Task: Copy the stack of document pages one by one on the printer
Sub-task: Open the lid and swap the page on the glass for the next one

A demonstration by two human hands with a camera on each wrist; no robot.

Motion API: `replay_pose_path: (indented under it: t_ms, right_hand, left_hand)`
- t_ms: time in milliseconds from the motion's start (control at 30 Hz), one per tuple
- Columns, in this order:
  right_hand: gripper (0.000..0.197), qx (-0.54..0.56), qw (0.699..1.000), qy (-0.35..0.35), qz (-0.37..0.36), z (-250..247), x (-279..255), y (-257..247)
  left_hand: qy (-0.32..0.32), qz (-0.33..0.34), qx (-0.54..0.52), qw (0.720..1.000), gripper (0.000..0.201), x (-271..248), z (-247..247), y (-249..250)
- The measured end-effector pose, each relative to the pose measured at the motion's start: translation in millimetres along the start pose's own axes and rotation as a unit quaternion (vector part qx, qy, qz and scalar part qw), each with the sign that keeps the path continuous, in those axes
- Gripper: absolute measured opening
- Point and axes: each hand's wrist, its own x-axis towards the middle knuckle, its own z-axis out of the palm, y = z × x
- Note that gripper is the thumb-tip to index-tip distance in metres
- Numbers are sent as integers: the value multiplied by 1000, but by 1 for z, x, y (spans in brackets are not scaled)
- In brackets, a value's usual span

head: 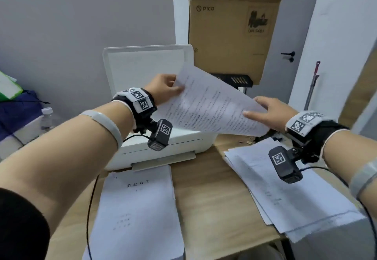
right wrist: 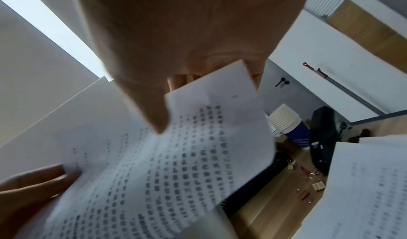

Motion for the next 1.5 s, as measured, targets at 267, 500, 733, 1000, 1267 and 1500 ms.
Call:
replay_pose_path:
  t_ms: [267,500,733,1000,1267,1500]
  right_hand:
    - [17,-95,973,98,188,-42,-38,81]
    - [24,-132,934,-13,332,-31,-90,138]
    - [26,-134,917,-31,375,5,-103,156]
    - [18,-84,970,4,230,61,-67,75]
    - [17,142,951,-230,147,199,-44,-33]
    - [49,-29,938,-327,114,247,-33,-77]
  left_hand:
    - [-85,-29,172,981,33,22,111,48]
    - [-207,-163,16,965,27,4,197,22]
    - [-234,-233,17,944,15,-18,230,-14]
    - [-239,-138,57,960,45,-36,181,-21]
    - [-168,-254,-68,950,23,-97,79,-72]
    - [-137,-355,142,913,21,-159,-13,-120]
